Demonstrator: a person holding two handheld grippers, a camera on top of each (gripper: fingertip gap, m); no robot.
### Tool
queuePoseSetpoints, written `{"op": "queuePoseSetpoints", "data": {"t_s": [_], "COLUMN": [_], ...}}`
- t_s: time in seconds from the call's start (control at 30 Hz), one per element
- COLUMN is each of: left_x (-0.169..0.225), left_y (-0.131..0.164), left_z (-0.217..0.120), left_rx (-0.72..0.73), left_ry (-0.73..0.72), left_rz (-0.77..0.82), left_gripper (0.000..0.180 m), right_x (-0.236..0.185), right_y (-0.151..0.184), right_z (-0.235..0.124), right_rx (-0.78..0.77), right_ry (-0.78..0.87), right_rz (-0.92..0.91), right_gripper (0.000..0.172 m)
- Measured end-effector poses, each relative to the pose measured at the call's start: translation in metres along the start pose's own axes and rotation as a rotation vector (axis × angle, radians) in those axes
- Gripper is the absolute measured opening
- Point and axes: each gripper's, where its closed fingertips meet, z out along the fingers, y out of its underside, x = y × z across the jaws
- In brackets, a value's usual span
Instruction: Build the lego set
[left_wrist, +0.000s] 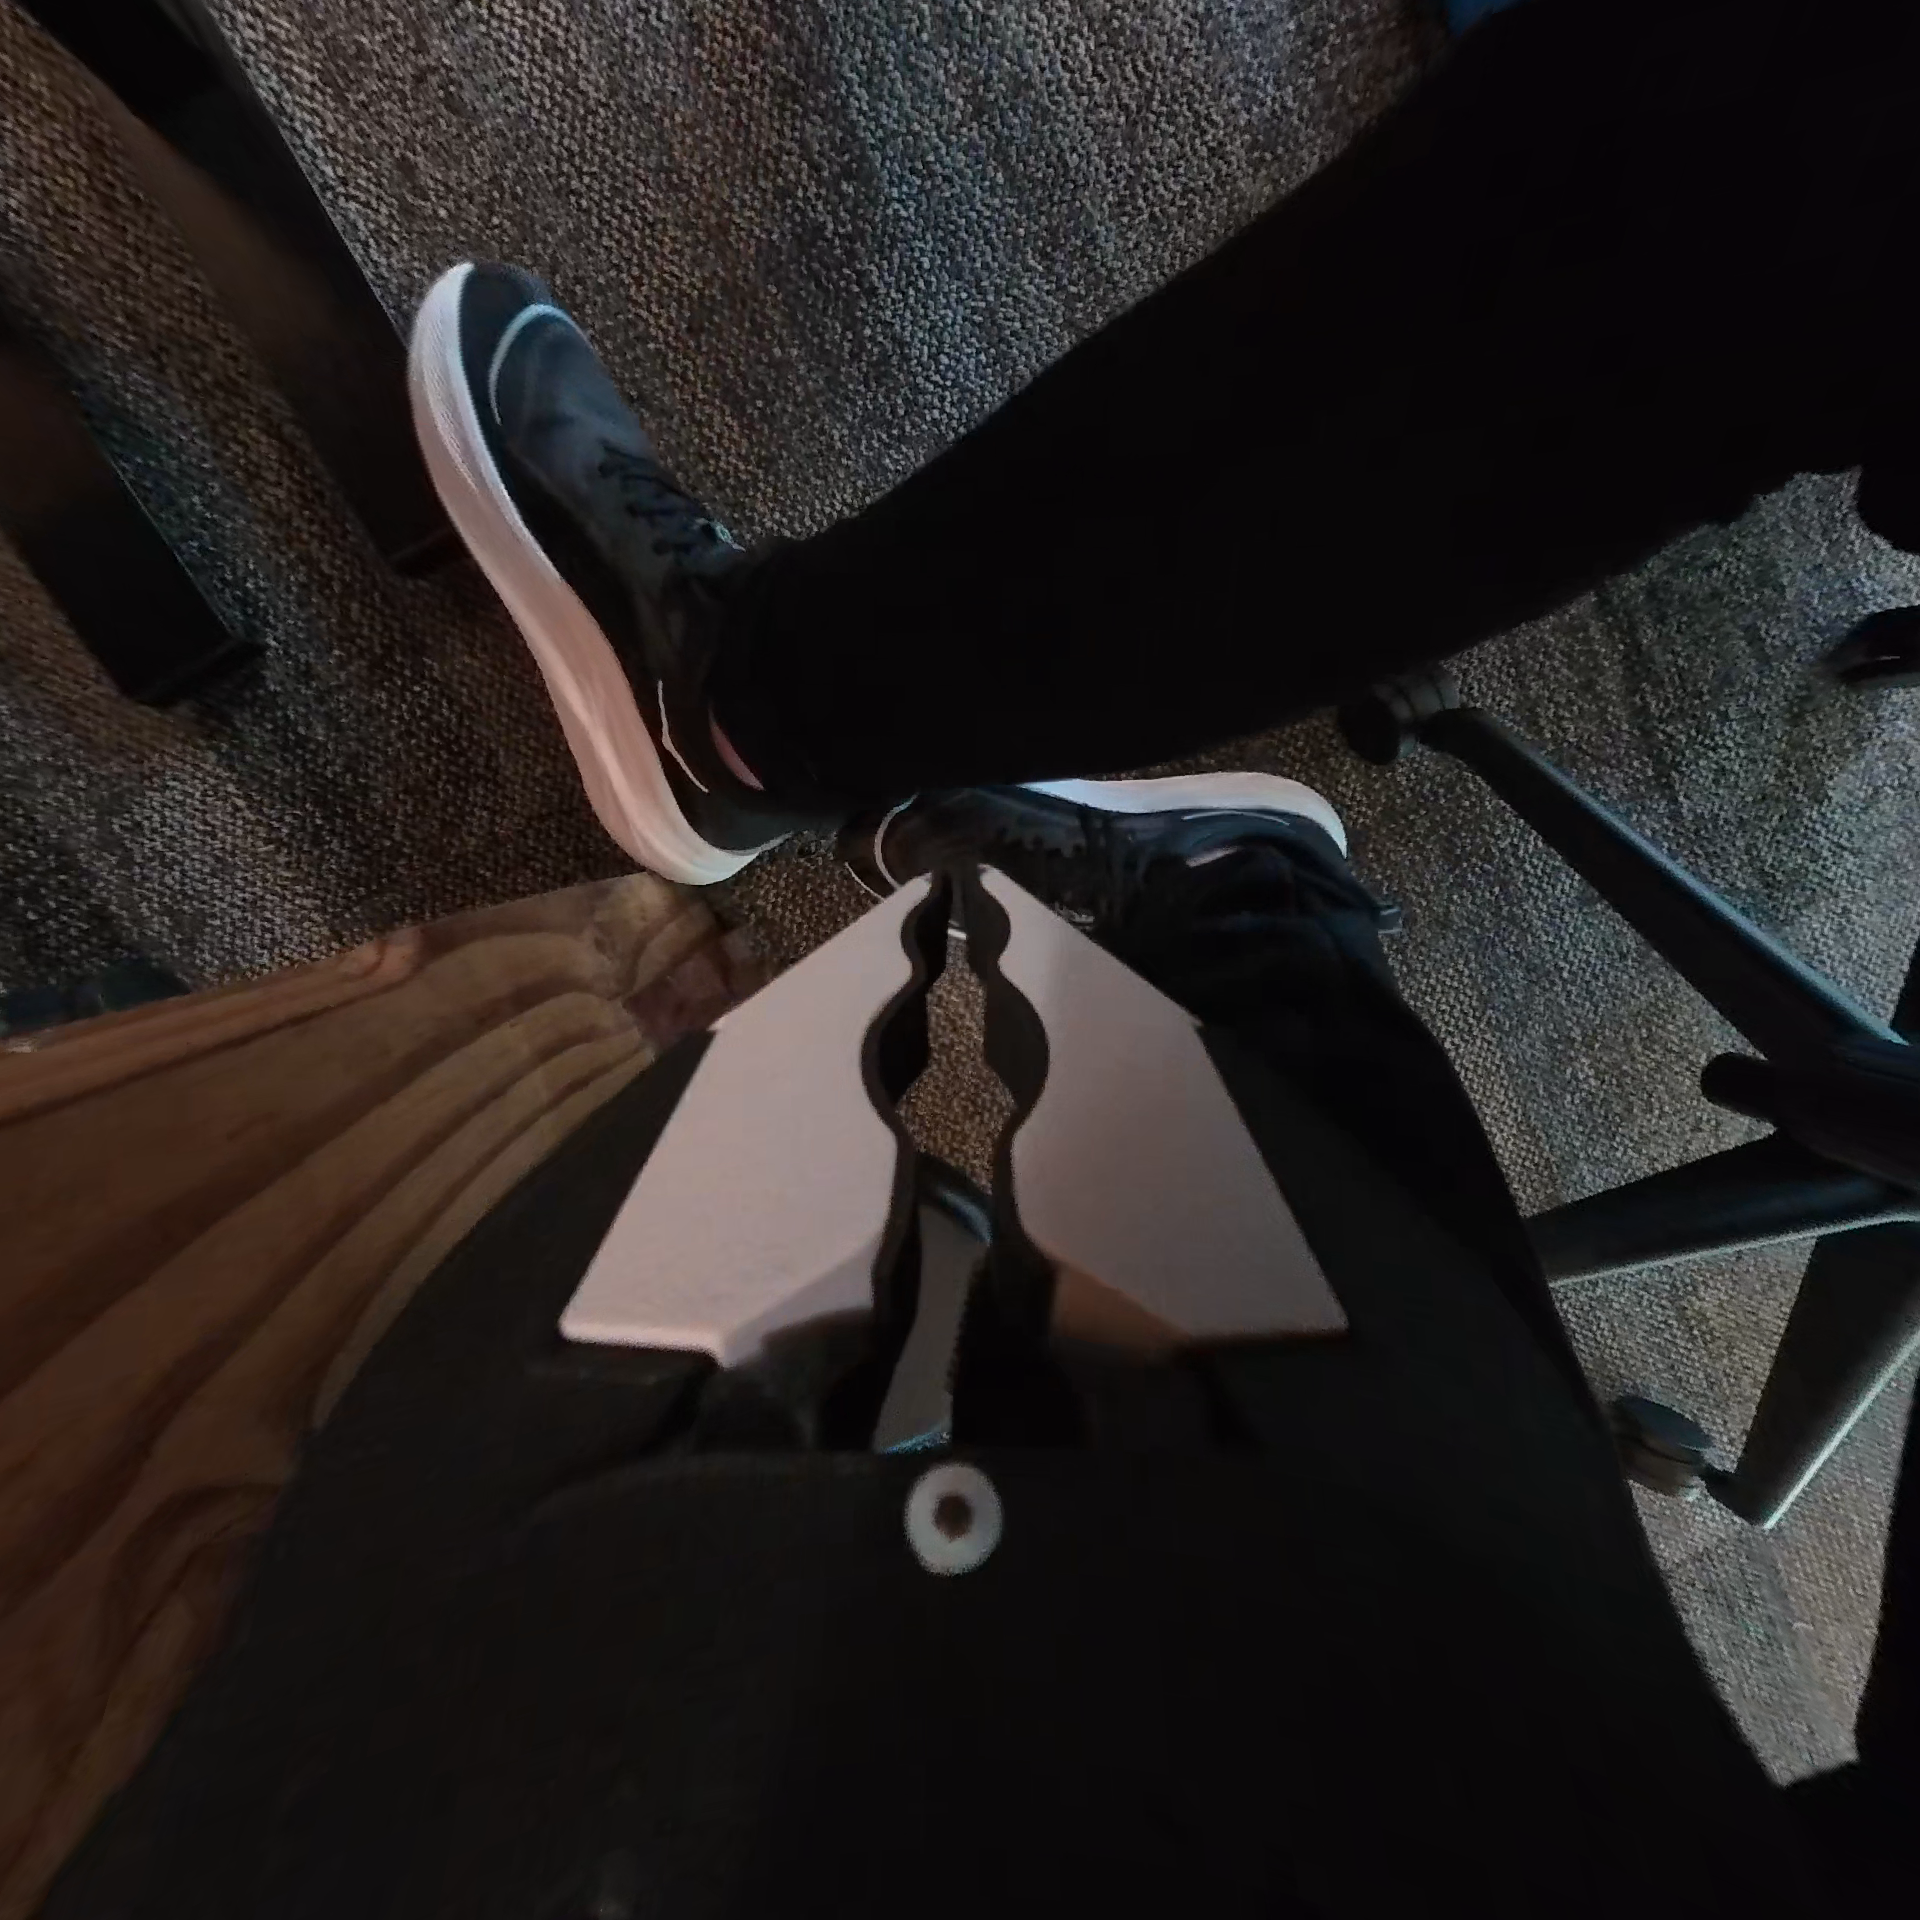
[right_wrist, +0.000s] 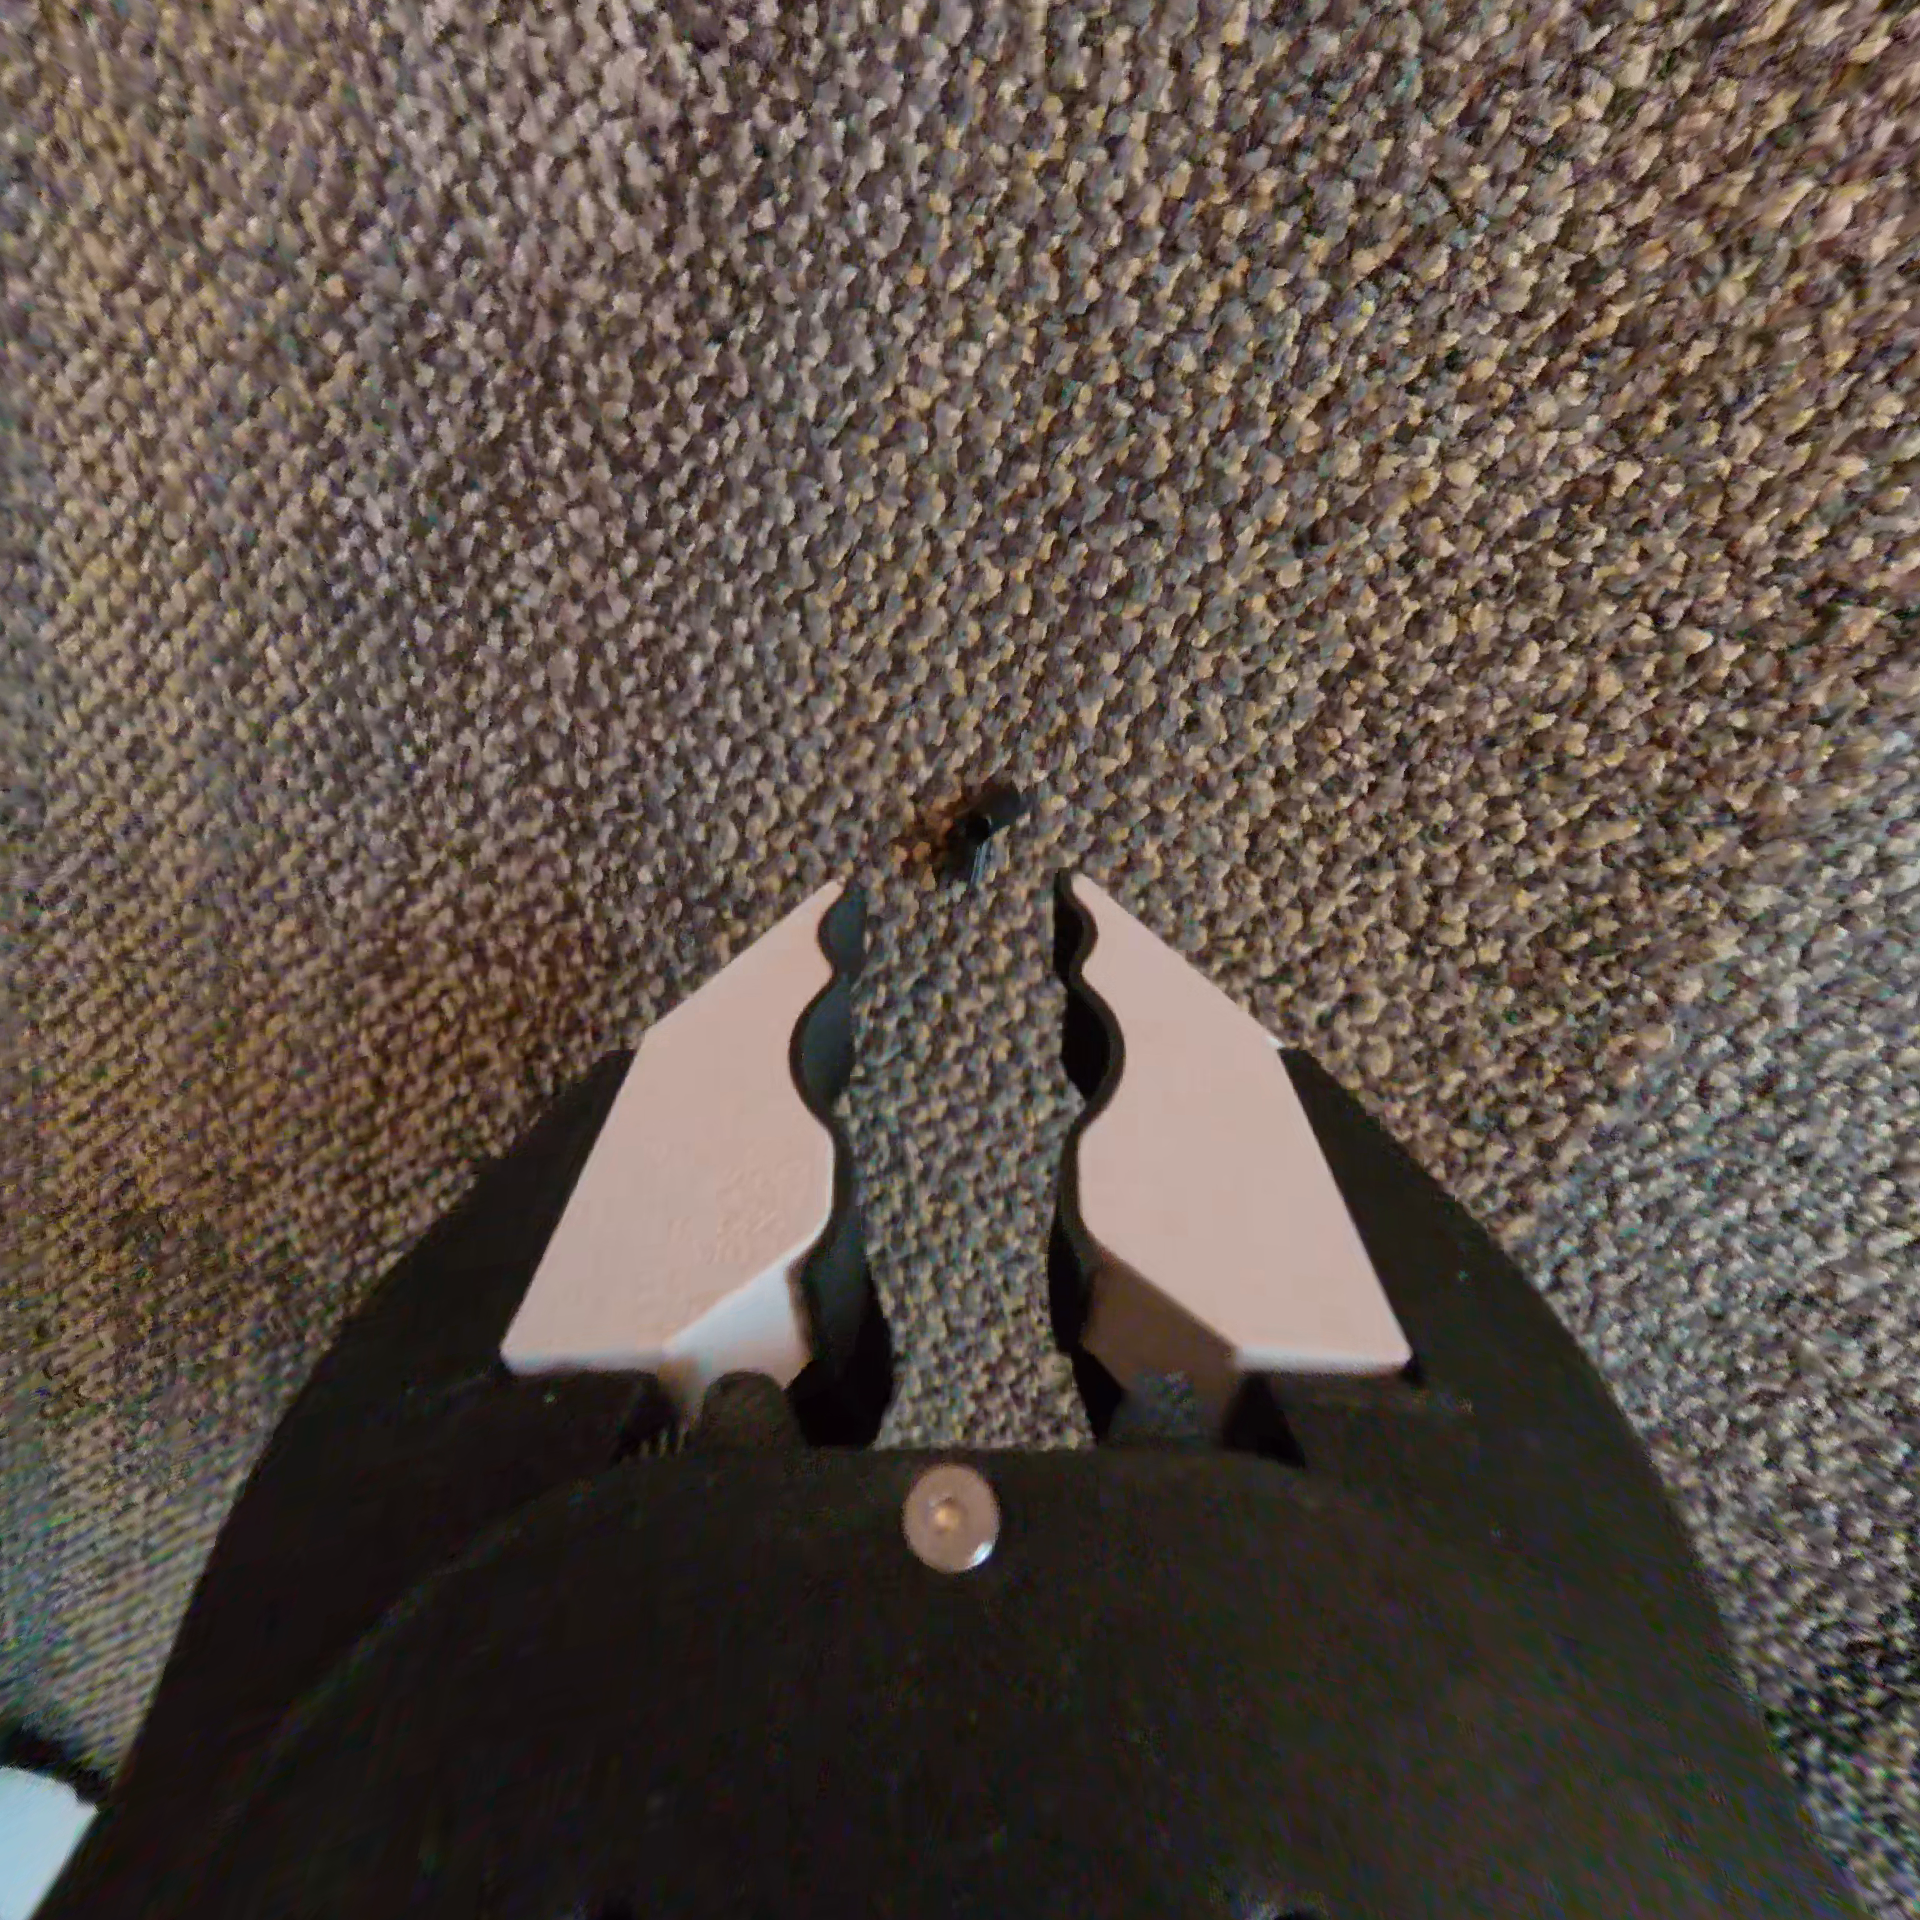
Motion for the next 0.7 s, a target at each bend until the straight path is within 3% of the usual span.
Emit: {"op": "queuePoseSetpoints", "data": {"t_s": [0.33,0.7], "left_x": [0.000,-0.004], "left_y": [-0.029,-0.020], "left_z": [0.002,0.002], "left_rx": [0.029,0.028], "left_ry": [0.062,0.053], "left_rz": [0.018,0.003], "left_gripper": [0.000,0.000], "right_x": [0.007,0.008], "right_y": [-0.008,-0.002], "right_z": [0.025,0.028], "right_rx": [-0.032,-0.049], "right_ry": [0.094,0.156], "right_rz": [-0.033,-0.078], "right_gripper": [0.023,0.005]}}
